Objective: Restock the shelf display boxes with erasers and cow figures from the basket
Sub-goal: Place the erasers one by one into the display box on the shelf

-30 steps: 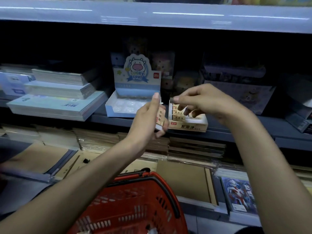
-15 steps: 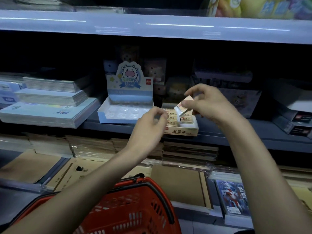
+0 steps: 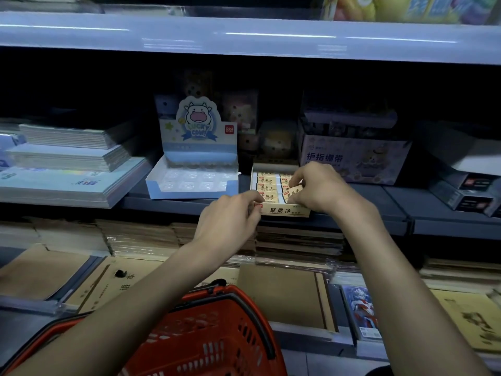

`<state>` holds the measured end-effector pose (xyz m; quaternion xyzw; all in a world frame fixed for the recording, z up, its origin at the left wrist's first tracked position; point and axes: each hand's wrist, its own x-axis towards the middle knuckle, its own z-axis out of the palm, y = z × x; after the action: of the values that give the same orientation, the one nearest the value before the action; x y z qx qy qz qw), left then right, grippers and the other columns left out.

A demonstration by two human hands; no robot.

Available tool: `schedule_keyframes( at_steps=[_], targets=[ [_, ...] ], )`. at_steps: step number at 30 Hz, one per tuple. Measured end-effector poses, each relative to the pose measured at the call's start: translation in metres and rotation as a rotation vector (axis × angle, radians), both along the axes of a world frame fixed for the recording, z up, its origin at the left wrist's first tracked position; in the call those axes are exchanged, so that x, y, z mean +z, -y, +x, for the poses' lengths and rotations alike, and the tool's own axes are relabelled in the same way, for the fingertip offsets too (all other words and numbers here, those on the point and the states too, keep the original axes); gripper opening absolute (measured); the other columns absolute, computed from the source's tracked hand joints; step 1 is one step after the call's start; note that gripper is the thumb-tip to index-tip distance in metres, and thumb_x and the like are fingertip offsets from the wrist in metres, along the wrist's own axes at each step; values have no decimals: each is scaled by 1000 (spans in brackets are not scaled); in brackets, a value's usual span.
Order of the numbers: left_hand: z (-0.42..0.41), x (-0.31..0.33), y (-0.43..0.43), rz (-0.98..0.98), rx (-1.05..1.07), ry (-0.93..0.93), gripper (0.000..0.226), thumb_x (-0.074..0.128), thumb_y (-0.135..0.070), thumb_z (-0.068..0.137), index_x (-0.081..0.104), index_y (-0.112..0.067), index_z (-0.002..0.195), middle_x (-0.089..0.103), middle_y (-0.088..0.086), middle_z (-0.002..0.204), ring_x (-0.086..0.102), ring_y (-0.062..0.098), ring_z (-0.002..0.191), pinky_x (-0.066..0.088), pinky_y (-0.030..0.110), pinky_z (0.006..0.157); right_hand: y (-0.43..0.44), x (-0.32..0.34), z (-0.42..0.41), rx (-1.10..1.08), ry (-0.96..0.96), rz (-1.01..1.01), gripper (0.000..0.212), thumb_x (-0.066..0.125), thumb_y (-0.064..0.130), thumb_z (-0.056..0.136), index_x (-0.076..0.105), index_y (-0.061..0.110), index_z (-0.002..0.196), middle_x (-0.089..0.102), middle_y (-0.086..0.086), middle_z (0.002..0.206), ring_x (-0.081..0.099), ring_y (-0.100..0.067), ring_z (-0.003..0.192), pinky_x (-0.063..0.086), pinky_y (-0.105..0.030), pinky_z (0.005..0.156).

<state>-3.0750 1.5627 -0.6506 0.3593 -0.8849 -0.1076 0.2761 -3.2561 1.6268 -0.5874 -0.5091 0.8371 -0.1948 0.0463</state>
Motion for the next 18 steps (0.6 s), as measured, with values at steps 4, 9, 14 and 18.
schedule_keyframes(
  at_steps=[4,9,14,18],
  targets=[
    [0,0,1,-6,-3,-5,22,50,-38,103,66,-37,118,55,-8,68,65,26,79,46,35,60,2,-1,-5,11,-45,-21,42,92,28,75,78,20,113,70,-6,120,62,-25,114,55,-37,95],
    [2,1,2,-17,-14,-1,25,51,-40,104,68,-38,123,74,-6,90,69,25,91,50,36,66,5,-9,-8,49,-60,-25,21,91,28,75,82,26,93,73,0,104,66,-21,101,58,-40,90],
    [4,3,3,-34,-7,16,28,51,-42,105,68,-40,127,78,-6,105,69,24,101,53,37,74,4,-17,-9,54,-75,-108,16,92,28,74,82,29,86,74,4,96,66,-19,95,59,-41,86],
    [5,10,4,-43,-6,39,25,49,-45,104,70,-41,119,73,-12,87,67,20,93,51,34,68,3,-24,-12,65,-72,-158,13,89,32,77,81,29,87,74,6,94,67,-18,95,58,-39,83]
  ],
)
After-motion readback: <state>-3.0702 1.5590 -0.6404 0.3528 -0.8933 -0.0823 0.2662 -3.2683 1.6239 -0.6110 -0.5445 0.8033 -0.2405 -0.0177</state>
